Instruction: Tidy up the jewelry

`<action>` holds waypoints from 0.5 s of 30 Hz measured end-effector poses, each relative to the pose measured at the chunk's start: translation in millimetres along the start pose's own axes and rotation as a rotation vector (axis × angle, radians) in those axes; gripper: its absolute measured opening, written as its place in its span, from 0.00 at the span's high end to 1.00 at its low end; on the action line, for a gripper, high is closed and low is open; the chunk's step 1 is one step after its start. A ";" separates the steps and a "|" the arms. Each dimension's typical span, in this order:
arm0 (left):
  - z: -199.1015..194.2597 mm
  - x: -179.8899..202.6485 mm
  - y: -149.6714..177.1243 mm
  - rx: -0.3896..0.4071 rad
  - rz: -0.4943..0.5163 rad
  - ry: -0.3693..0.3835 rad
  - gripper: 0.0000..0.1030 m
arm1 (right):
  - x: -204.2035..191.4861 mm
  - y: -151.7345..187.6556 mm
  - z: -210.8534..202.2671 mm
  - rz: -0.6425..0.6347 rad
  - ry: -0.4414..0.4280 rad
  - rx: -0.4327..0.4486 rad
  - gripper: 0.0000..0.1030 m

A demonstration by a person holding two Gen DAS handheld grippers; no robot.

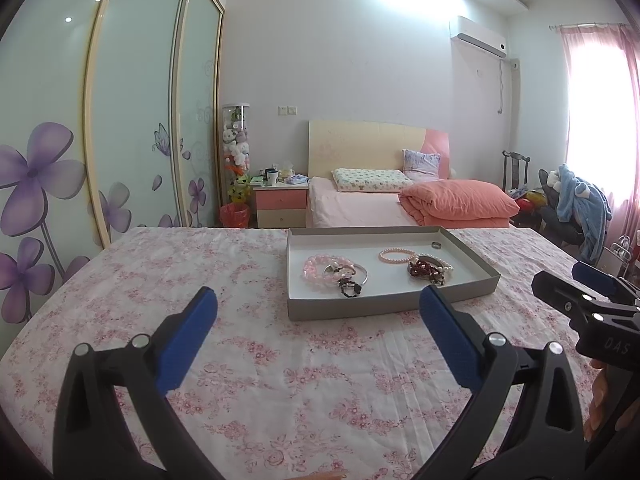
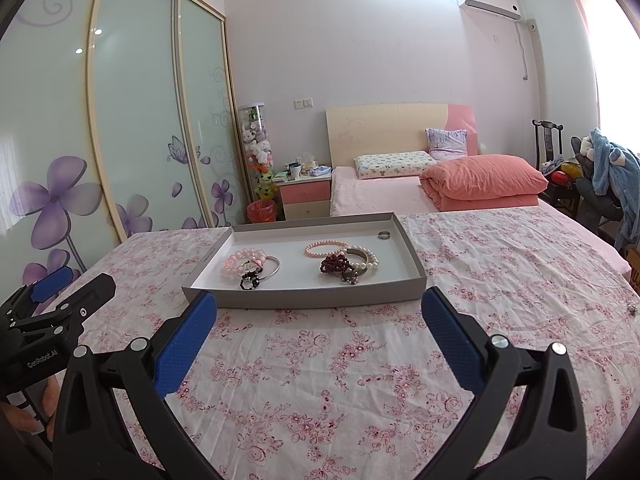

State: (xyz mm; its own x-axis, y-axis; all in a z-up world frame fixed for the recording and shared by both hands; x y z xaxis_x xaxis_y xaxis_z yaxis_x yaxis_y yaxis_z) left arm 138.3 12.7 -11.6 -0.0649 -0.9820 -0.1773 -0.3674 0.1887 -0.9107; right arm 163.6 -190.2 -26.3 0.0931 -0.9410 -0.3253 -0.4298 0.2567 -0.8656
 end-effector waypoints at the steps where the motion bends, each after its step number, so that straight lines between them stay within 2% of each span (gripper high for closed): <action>1: 0.2 0.2 -0.1 0.000 0.000 0.000 0.04 | 0.1 0.1 -0.1 0.000 0.000 0.000 0.02; 15: 1.2 2.0 3.1 -0.003 -0.004 -0.001 0.04 | -0.2 0.1 0.3 0.000 -0.001 -0.003 0.02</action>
State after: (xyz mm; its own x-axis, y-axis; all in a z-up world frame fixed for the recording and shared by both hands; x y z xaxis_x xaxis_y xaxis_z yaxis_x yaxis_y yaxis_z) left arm 138.2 11.3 -15.2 -0.0622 -0.9827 -0.1742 -0.3702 0.1848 -0.9104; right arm 163.9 -189.9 -26.4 0.0939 -0.9407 -0.3259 -0.4326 0.2563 -0.8644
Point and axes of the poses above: each gripper's, at about its wrist camera, not at the fingertips, and z roughly the way its jaws point, x to its right, y to its underside, the point moved 8 cm from there along z, roughly the way its jaws point, and after that the axes turned 12 degrees about z, right-handed, at the moved point
